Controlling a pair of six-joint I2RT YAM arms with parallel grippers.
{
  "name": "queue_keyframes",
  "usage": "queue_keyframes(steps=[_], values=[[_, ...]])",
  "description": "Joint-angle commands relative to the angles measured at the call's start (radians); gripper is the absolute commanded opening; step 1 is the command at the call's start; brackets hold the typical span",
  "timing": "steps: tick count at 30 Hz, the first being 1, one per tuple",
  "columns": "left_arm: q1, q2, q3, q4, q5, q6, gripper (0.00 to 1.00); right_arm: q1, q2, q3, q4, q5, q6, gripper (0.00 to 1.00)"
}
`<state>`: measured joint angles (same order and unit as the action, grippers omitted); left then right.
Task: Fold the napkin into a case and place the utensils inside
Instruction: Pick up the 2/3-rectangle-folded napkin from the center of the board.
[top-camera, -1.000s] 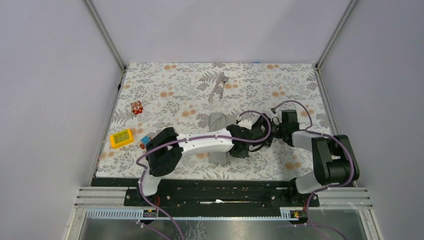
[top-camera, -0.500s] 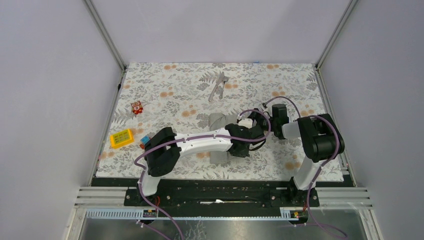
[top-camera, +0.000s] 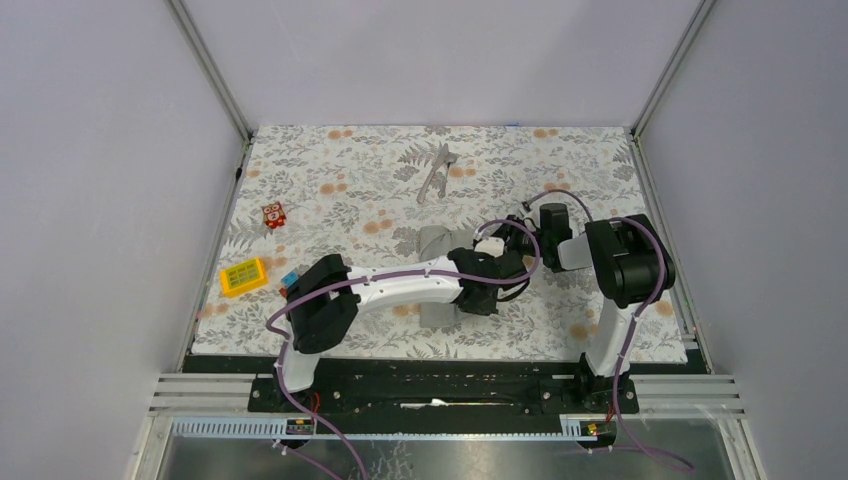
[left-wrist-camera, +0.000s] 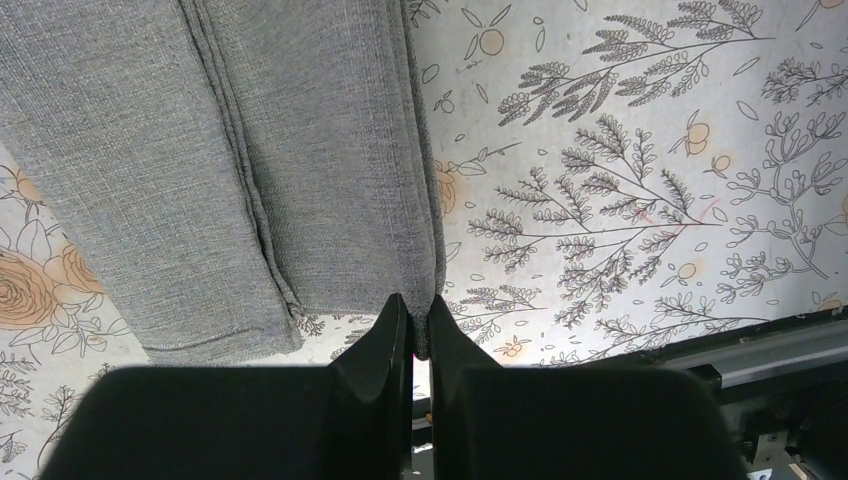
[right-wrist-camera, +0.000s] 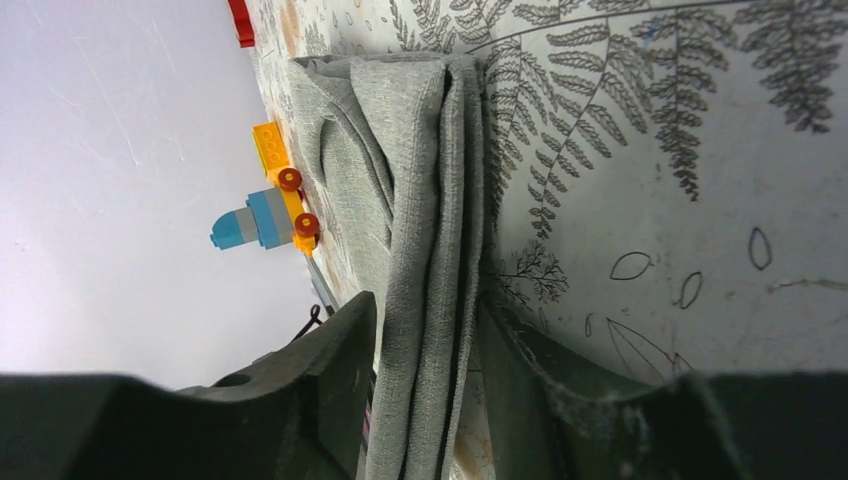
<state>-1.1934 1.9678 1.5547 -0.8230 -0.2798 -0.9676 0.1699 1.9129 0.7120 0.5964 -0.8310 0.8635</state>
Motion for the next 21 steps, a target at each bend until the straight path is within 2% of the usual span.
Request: queue_keyframes(steps=[1, 4, 8, 13, 21], values=[[0.004, -0.075, -0.018, 0.028, 0.020, 0.011, 0.00, 0.003, 0.013, 0.032, 0.047, 0.004, 0.003, 0.46], [0.008, -0.084, -0.031, 0.053, 0.035, 0.012, 0.00, 0.003, 0.009, 0.048, 0.036, 0.012, -0.003, 0.37], [0.011, -0.082, -0.034, 0.077, 0.054, 0.022, 0.00, 0.003, 0.003, 0.069, 0.004, 0.018, -0.026, 0.20], [0.011, -0.085, -0.047, 0.128, 0.083, 0.030, 0.00, 0.003, -0.033, 0.092, -0.111, 0.068, -0.108, 0.00], [0.029, -0.143, -0.179, 0.320, 0.145, 0.027, 0.00, 0.041, -0.137, 0.156, -0.391, 0.222, -0.267, 0.00]])
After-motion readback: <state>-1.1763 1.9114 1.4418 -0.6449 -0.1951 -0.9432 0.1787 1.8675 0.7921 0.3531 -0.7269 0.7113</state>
